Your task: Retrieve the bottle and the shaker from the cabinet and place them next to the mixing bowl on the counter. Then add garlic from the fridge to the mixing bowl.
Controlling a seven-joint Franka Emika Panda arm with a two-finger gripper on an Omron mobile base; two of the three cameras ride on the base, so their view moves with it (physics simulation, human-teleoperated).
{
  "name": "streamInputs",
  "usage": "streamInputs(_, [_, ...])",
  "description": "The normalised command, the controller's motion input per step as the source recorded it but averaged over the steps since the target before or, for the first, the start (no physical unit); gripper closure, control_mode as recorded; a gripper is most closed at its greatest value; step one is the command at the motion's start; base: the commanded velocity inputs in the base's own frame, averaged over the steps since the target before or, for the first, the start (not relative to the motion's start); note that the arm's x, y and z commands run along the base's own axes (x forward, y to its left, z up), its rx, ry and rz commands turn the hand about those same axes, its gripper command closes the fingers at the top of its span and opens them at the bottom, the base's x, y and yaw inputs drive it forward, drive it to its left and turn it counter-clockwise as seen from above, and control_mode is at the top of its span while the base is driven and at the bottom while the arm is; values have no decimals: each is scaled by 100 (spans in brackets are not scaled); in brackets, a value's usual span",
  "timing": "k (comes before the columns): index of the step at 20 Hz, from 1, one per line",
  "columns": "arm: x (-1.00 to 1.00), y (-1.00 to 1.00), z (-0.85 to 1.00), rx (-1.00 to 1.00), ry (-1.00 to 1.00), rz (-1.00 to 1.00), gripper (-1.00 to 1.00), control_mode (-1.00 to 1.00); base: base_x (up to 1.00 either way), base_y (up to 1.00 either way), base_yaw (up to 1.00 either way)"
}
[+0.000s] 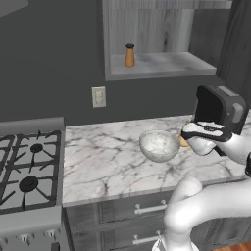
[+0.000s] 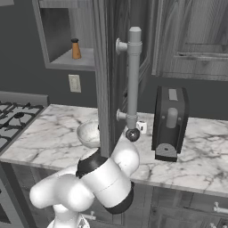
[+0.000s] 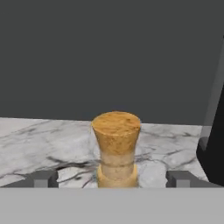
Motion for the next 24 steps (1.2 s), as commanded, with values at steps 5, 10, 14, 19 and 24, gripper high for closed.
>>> streamInputs(5, [0, -1, 66, 0, 2, 0, -100, -100, 0, 0, 0])
streamInputs(10, [-1, -3, 87, 0, 1, 0, -100, -100, 0, 0, 0])
streamInputs(14, [-32, 0, 48, 0, 15, -1, -100, -100, 0, 0, 0])
streamInputs(19, [-54, 0, 12, 0, 26, -2, -100, -100, 0, 0, 0])
streamInputs(24, [-55, 16, 16, 0, 21, -3, -100, -100, 0, 0, 0])
